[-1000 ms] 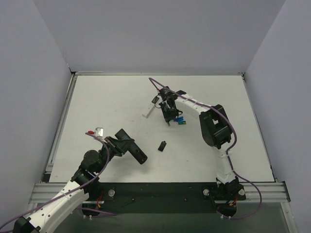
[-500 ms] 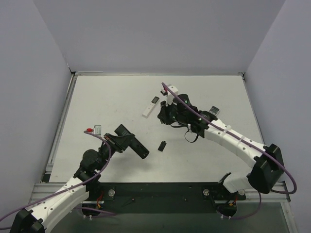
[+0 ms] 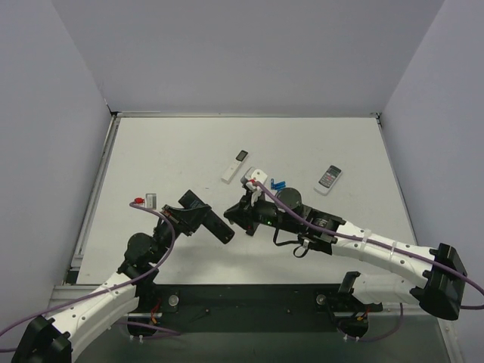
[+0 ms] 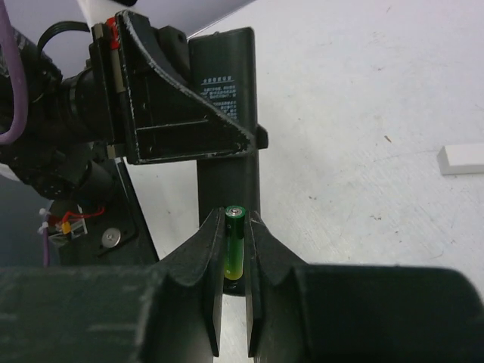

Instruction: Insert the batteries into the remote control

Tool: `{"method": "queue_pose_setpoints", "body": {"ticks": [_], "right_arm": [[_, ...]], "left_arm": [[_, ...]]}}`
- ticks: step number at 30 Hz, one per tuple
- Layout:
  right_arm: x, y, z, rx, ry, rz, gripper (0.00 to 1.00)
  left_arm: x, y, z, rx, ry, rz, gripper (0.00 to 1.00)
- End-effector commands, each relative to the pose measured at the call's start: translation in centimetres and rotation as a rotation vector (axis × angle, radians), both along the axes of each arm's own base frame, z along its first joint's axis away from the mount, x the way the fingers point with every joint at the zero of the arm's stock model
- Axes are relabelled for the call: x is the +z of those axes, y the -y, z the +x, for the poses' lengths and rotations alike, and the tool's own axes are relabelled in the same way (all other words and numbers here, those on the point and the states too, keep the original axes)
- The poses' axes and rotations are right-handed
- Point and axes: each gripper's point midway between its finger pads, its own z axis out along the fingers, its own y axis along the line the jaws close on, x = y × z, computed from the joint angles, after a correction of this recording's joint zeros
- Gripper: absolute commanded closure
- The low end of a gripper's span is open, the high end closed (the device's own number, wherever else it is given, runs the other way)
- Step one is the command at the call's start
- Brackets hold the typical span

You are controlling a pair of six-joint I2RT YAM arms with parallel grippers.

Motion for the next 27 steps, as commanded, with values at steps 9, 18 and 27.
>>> {"method": "queue_pose_setpoints", "body": {"ticks": [9, 18, 27], "right_arm": [[2.0, -2.4, -2.2, 0.091, 0.127, 0.086, 1.00], [1.6, -3.1, -2.9, 0.116, 0.142, 0.073, 1.00], [0.6, -3.3, -3.2, 0.127, 0.145, 0.039, 1.00]], "left_arm": [[5.8, -0.7, -1.3, -0.023, 0.152, -0.161, 1.00], [7.0, -0.9, -1.9, -0.036, 0.178, -0.207, 1.00], [7.9, -1.3, -2.0, -0.030, 0.194, -0.238, 1.00]]}}
